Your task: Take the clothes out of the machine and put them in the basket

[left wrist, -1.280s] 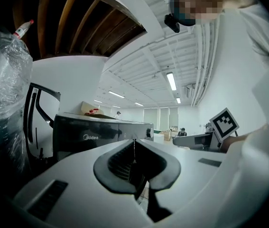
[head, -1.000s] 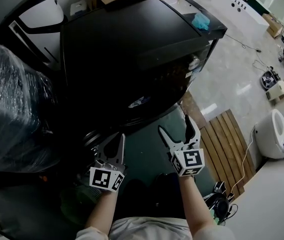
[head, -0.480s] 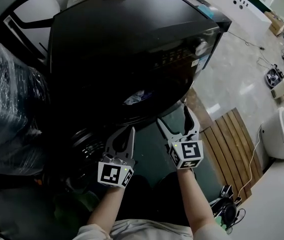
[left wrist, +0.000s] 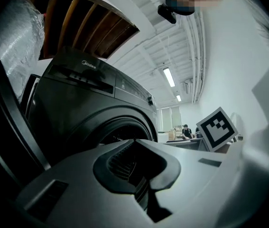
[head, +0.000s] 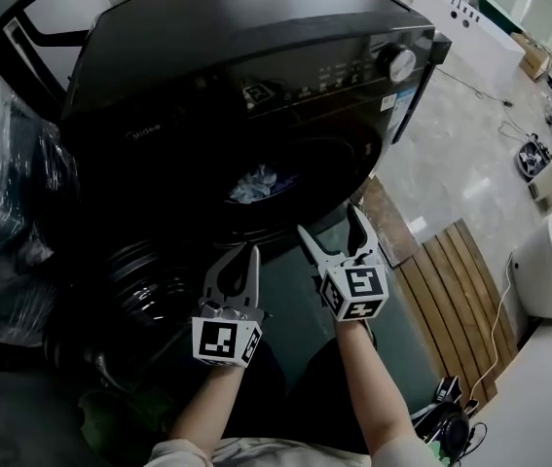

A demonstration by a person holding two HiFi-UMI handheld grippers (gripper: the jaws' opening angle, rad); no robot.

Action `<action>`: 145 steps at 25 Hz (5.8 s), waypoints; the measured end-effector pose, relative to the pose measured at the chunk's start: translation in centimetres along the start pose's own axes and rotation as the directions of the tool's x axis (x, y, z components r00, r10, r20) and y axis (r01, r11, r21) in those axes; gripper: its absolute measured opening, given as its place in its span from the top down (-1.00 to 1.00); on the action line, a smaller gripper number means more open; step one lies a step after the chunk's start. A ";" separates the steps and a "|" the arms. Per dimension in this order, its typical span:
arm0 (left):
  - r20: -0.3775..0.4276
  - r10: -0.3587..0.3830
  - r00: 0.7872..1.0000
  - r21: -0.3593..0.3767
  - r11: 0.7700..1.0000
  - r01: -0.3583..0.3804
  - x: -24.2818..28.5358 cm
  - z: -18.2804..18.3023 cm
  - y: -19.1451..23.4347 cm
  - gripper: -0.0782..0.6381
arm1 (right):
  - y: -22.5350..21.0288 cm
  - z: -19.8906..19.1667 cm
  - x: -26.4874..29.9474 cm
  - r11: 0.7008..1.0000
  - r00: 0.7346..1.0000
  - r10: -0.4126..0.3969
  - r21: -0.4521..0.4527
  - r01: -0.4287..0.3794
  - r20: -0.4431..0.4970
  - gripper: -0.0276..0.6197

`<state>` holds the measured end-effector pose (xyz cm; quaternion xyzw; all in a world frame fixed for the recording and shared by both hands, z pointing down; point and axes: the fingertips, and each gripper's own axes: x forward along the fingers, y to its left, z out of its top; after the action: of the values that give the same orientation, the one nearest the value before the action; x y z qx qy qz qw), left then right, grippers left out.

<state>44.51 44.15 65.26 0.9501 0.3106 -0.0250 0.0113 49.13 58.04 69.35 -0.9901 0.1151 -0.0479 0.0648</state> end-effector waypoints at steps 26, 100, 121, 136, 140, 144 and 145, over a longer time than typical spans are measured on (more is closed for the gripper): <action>-0.002 0.023 1.000 0.001 1.000 -0.023 -3.6 -6.7 0.6 0.72 | 2.0 -7.9 2.1 0.996 0.993 0.082 -0.021 -0.084 -0.089 -0.42; -0.178 0.083 0.981 0.043 0.996 -0.076 -7.1 -12.1 0.8 0.72 | 7.2 -17.9 23.0 0.963 0.941 0.236 -0.068 -0.259 -0.241 -0.28; -0.175 0.095 0.980 0.071 0.994 -0.083 -8.5 -12.2 1.4 0.72 | 7.1 -19.8 23.6 0.946 0.929 0.141 -0.230 -0.228 -0.341 0.73; -0.128 0.053 0.990 0.053 0.998 -0.046 -9.1 -11.1 0.6 0.72 | 5.6 -18.3 20.6 0.958 0.931 0.138 -0.195 -0.213 -0.339 0.77; -0.119 0.038 0.992 0.050 0.998 -0.032 -9.3 -10.6 0.2 0.72 | 5.5 -17.5 19.8 0.960 0.933 0.137 -0.187 -0.208 -0.333 0.77; -0.105 0.024 0.994 0.046 0.999 -0.019 -9.4 -9.9 -0.1 0.72 | 5.2 -16.8 19.1 0.957 0.935 0.130 -0.204 -0.205 -0.331 0.77; -0.099 0.022 0.995 0.045 0.999 -0.017 -9.5 -9.7 0.0 0.72 | 5.1 -16.5 19.0 0.959 0.936 0.128 -0.202 -0.201 -0.327 0.77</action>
<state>37.27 38.94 75.42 0.9532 0.3009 0.0157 -0.0249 64.55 46.70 86.41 -0.9576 0.2115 -0.1839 -0.0665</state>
